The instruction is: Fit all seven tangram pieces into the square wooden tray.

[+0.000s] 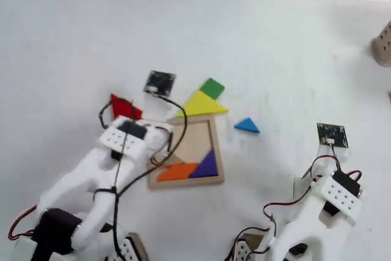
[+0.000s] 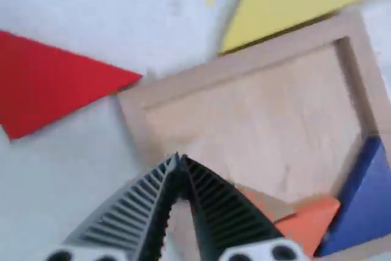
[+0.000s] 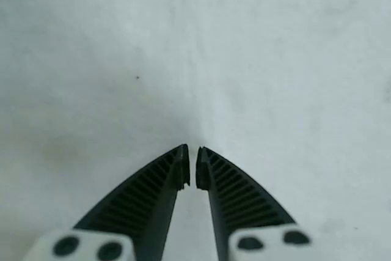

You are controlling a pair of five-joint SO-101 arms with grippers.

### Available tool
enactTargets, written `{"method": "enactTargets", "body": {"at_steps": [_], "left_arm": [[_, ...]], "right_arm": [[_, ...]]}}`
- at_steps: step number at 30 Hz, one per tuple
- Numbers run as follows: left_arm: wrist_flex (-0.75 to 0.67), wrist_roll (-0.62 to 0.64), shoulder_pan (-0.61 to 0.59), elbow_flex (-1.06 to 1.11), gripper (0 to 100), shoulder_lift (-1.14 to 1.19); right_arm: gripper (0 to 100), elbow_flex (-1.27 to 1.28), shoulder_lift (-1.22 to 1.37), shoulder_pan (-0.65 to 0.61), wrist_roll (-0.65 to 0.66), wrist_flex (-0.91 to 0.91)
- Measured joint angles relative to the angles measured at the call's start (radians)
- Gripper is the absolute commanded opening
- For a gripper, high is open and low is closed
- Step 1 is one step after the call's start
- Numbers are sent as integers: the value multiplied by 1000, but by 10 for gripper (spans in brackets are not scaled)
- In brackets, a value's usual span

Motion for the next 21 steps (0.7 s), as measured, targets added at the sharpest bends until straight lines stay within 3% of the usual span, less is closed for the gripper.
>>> {"method": "enactTargets", "body": {"at_steps": [6,21], "left_arm": [[64,0,-20,28,20,0],[52,0,207,89,20,-17]], "right_arm": [[27,0,0,0,0,0],[27,0,0,0,0,0]]}}
